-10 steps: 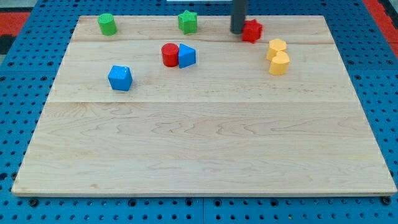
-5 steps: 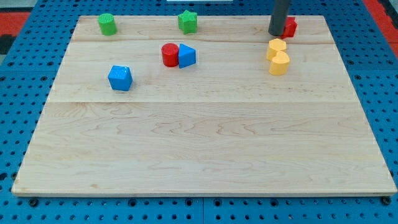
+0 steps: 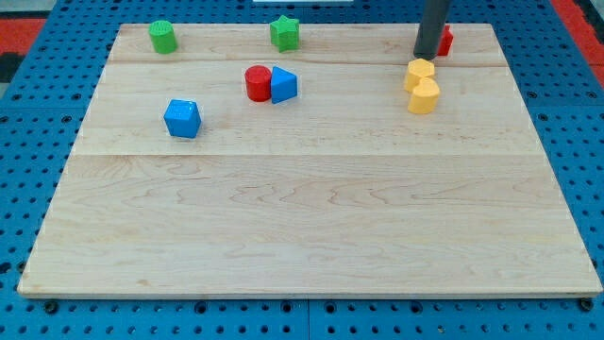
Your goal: Move red star to the top right of the board
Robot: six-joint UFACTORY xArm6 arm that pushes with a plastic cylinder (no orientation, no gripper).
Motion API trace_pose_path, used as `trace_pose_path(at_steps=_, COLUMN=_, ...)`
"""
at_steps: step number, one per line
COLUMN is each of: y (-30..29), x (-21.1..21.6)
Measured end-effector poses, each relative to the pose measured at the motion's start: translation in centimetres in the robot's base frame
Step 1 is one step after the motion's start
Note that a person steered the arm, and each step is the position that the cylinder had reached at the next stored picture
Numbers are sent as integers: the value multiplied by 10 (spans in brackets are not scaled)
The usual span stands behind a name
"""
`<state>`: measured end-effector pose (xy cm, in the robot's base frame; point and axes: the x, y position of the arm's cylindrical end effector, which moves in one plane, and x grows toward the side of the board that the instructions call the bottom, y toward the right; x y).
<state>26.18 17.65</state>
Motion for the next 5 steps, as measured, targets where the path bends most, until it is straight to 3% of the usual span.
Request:
trace_pose_path(at_steps=4, y=10, x=1)
trace_pose_path(at_steps=5, y=9, x=22)
